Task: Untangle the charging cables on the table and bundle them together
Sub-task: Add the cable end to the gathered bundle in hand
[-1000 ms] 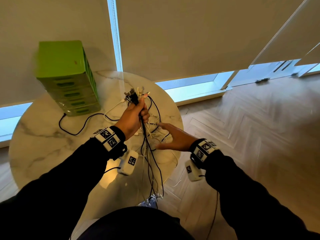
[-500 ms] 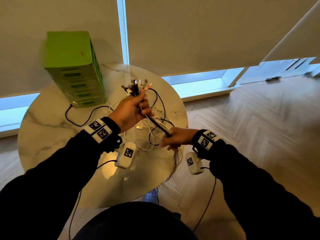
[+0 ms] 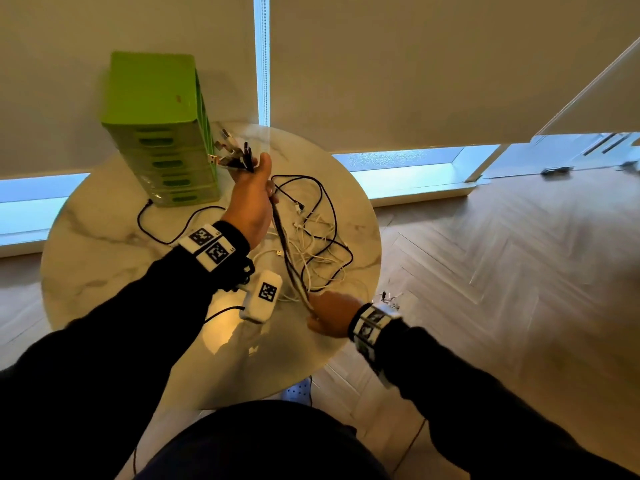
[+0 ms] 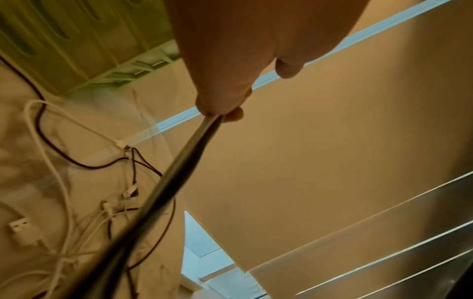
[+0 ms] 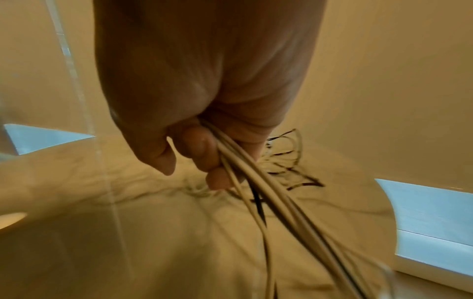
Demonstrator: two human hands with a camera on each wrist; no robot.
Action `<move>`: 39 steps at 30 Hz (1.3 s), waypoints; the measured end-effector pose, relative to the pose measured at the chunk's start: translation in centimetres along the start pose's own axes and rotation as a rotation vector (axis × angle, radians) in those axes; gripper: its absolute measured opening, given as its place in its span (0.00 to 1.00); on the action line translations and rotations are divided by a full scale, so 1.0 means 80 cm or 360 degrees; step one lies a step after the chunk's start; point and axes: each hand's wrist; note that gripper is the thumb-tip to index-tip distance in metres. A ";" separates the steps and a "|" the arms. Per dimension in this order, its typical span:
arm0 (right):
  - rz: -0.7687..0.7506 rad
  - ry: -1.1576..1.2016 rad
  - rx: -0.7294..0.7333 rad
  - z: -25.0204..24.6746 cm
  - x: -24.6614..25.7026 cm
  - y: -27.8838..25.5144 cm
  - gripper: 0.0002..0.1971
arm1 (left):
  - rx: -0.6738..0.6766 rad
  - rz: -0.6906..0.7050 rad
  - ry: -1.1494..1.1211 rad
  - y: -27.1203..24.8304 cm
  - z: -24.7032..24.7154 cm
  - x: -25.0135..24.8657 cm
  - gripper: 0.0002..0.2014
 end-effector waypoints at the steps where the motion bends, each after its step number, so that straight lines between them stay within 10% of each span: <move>1: -0.0026 0.0000 0.0059 0.011 0.011 0.006 0.25 | -0.0030 0.0009 0.0081 0.000 -0.003 0.006 0.09; 9: 0.0372 0.0139 -0.0150 0.006 -0.051 0.027 0.16 | -0.0031 -0.0092 -0.0094 0.014 -0.054 0.010 0.18; 14: 0.0037 0.0167 0.0421 -0.047 -0.042 0.028 0.34 | 0.0014 -0.0084 -0.0078 0.018 -0.060 0.020 0.19; 19: -0.0333 0.0454 -0.0122 -0.104 -0.028 0.076 0.33 | 0.0010 -0.0082 -0.0094 0.028 -0.068 0.020 0.12; 22: -0.0371 -0.0069 -0.0314 -0.116 -0.029 0.118 0.22 | 0.0012 -0.0092 -0.0059 0.033 -0.073 0.024 0.15; 25: -0.0070 -0.0759 0.0001 -0.107 -0.038 0.151 0.22 | 0.0006 -0.0115 -0.0052 0.037 -0.079 0.026 0.18; 31: -0.0149 -0.0907 0.0161 -0.093 -0.048 0.171 0.21 | -0.0070 -0.0149 0.0011 0.042 -0.100 0.036 0.18; 39: -0.0261 0.0288 -0.0375 -0.156 -0.026 0.184 0.10 | -0.0218 -0.0243 -0.0123 0.045 -0.116 0.065 0.13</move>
Point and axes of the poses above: each hand's wrist, its own y-axis towards the middle knuckle, its own z-axis out of the palm, x = y × z, and after that the axes turned 4 degrees about y, right-handed
